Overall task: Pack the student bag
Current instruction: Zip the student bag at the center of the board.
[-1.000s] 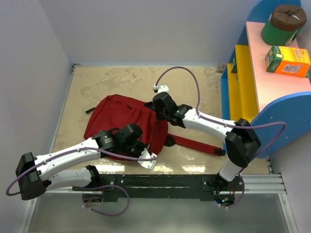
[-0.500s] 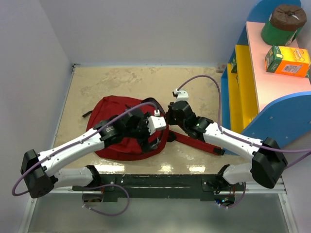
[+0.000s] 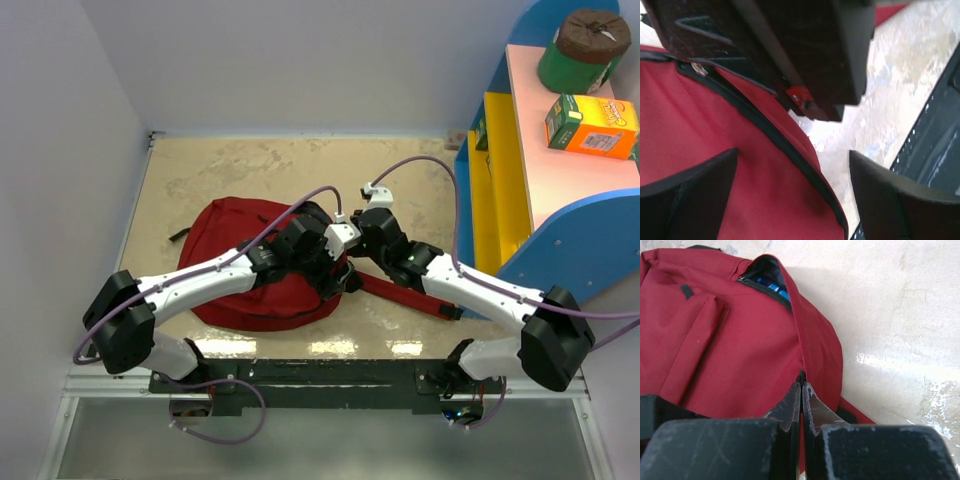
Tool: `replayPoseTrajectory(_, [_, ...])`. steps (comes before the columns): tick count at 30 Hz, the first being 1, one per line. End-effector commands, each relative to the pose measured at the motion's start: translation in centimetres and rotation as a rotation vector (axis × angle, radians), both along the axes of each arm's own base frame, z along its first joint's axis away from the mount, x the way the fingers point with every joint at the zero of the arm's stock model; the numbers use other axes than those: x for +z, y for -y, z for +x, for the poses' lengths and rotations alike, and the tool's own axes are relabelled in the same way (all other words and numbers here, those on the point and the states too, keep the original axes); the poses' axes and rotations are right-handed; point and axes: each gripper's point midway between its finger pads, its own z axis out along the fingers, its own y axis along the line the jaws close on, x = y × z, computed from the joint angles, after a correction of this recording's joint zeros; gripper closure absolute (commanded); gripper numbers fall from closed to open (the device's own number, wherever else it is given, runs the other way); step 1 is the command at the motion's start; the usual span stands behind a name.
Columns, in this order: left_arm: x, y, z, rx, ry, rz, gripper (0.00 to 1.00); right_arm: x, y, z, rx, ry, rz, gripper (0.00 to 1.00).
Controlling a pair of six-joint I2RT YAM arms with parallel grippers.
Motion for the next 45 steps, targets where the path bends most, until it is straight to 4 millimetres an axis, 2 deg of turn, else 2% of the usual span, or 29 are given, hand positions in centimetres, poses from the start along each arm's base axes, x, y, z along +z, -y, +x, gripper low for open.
replayPoseTrajectory(1, [0.0, 1.2, 2.0, 0.023, 0.075, -0.037, 0.30, 2.6, -1.0, 0.8, 0.017, 0.071, 0.062, 1.00])
replayPoseTrajectory(2, [-0.1, 1.5, 1.3, -0.009, 0.072, -0.039, 0.44, 2.4, -0.5, 1.3, 0.004, 0.072, 0.053, 1.00])
replayPoseTrajectory(3, [-0.1, 1.7, 0.9, -0.028, 0.084, -0.030, 0.73, 2.4, -0.4, 1.6, 0.000, 0.071, 0.053, 1.00])
replayPoseTrajectory(4, [-0.1, 1.8, 0.4, -0.087, 0.124, -0.009, 0.83, 2.1, -0.2, 2.1, -0.007, 0.071, 0.046, 1.00])
replayPoseTrajectory(6, [0.1, 2.5, -1.7, -0.180, 0.160, 0.004, 0.99, 2.8, 0.0, 3.4, -0.011, 0.098, 0.051, 1.00])
replayPoseTrajectory(7, [-0.2, 2.5, -3.2, -0.262, 0.172, 0.023, 1.00, 2.4, -0.2, 4.0, -0.010, 0.095, 0.042, 1.00])
replayPoseTrajectory(9, [-0.5, 2.3, -4.9, -0.339, 0.165, 0.028, 1.00, 3.2, -0.4, 5.1, -0.003, 0.120, 0.025, 1.00])
replayPoseTrajectory(11, [-1.1, 1.7, -6.5, -0.424, 0.171, 0.044, 1.00, 2.8, -0.6, 5.9, 0.010, 0.124, -0.015, 1.00])
replayPoseTrajectory(13, [-1.5, 1.2, -8.0, -0.506, 0.166, 0.055, 1.00, 3.4, -0.8, 6.6, 0.012, 0.139, -0.032, 1.00])
replayPoseTrajectory(14, [-1.2, 1.3, -8.7, -0.541, 0.167, 0.043, 1.00, 3.0, -0.8, 6.9, 0.016, 0.138, -0.054, 1.00])
replayPoseTrajectory(19, [-1.4, 0.0, -12.7, -0.758, 0.152, 0.046, 1.00, 3.8, -0.8, 8.2, -0.005, 0.168, -0.100, 1.00])
replayPoseTrajectory(23, [-1.4, -1.1, -15.6, -0.917, 0.134, 0.029, 1.00, 3.6, -0.7, 9.4, -0.017, 0.185, -0.162, 1.00])
replayPoseTrajectory(27, [-1.2, -2.5, -17.0, -1.051, 0.157, 0.055, 1.00, 2.1, -1.0, 11.1, -0.022, 0.164, -0.242, 1.00])
replayPoseTrajectory(30, [-1.2, -3.1, -17.4, -1.099, 0.173, 0.069, 1.00, 2.5, -1.4, 11.8, -0.015, 0.171, -0.259, 1.00])
replayPoseTrajectory(31, [-1.0, -3.0, -17.2, -1.093, 0.190, 0.070, 1.00, 1.9, -1.3, 11.6, -0.012, 0.149, -0.282, 1.00])
replayPoseTrajectory(33, [-1.1, -3.2, -16.8, -1.082, 0.205, 0.088, 1.00, 2.3, -0.9, 11.2, -0.020, 0.143, -0.289, 1.00])
replayPoseTrajectory(34, [-1.1, -3.3, -16.8, -1.090, 0.214, 0.090, 1.00, 3.5, -0.7, 10.7, -0.014, 0.161, -0.261, 1.00])
replayPoseTrajectory(35, [-1.2, -3.5, -16.8, -1.092, 0.213, 0.095, 1.00, 3.8, -0.7, 10.1, -0.011, 0.161, -0.239, 1.00])
replayPoseTrajectory(36, [-1.4, -3.8, -16.9, -1.094, 0.207, 0.104, 1.00, 3.2, -0.3, 9.4, -0.001, 0.150, -0.231, 1.00])
replayPoseTrajectory(37, [-1.2, -3.8, -16.9, -1.089, 0.212, 0.102, 1.00, 3.8, -0.8, 8.5, 0.035, 0.158, -0.184, 1.00])
replayPoseTrajectory(38, [-1.2, -3.8, -16.8, -1.075, 0.210, 0.099, 1.00, 4.3, -0.3, 6.9, 0.054, 0.166, -0.139, 1.00])
replayPoseTrajectory(40, [-0.8, -3.5, -16.5, -1.031, 0.196, 0.078, 1.00, 5.9, -1.0, 5.5, 0.105, 0.202, -0.036, 0.90])
replayPoseTrajectory(41, [-0.6, -3.4, -16.7, -1.030, 0.182, 0.057, 0.92, 6.0, -0.4, 4.5, 0.103, 0.205, -0.012, 0.70])
replayPoseTrajectory(44, [0.5, -2.9, -16.3, -1.003, 0.178, 0.033, 0.63, 4.9, 0.2, 3.4, 0.093, 0.171, 0.009, 0.46])
replayPoseTrajectory(45, [1.4, -2.5, -16.0, -0.993, 0.180, 0.022, 0.58, 4.5, 0.4, 3.0, 0.092, 0.151, 0.009, 0.44])
